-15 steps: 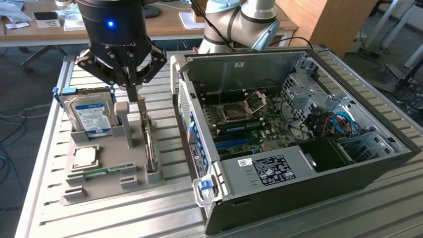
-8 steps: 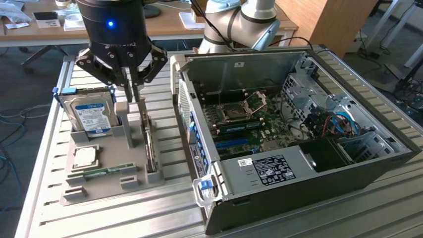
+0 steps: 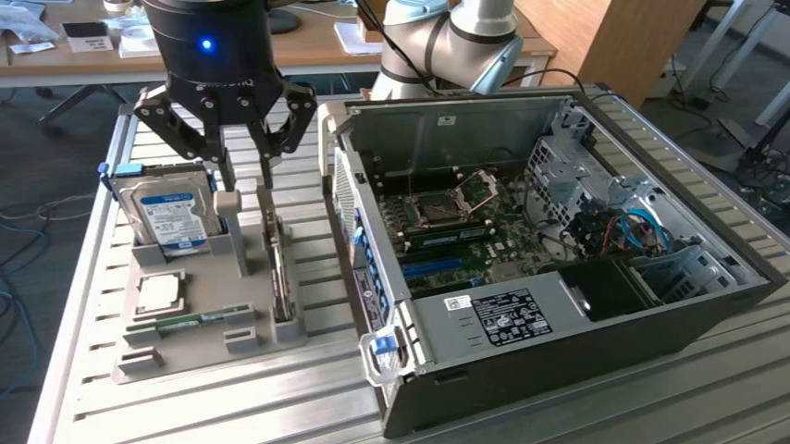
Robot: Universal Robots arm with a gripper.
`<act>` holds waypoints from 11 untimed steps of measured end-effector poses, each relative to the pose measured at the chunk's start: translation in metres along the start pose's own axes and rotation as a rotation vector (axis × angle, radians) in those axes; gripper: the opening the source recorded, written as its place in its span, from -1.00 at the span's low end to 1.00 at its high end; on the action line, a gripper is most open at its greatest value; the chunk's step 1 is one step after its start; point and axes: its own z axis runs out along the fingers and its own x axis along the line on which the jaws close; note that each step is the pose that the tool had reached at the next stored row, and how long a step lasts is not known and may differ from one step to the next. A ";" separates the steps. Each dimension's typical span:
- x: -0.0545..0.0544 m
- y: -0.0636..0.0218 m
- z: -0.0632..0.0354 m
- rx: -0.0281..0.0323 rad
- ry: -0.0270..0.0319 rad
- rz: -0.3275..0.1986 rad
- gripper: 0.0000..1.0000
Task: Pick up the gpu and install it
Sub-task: 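Pick up the gpu and move the gpu toward the slot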
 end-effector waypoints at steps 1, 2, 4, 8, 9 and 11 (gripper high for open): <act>0.000 0.0000 0.0000 0.0000 0.0000 0.000 -0.17; 0.000 0.0000 0.0000 0.0000 -0.0001 0.000 -0.17; 0.000 0.0000 0.0003 0.0001 0.0000 0.000 -0.17; 0.000 0.0000 0.0009 0.0000 0.0000 0.000 -0.17; 0.000 -0.0001 0.0010 0.0001 0.0001 0.000 -0.17; 0.000 -0.0001 0.0020 -0.0002 -0.0002 0.000 -0.17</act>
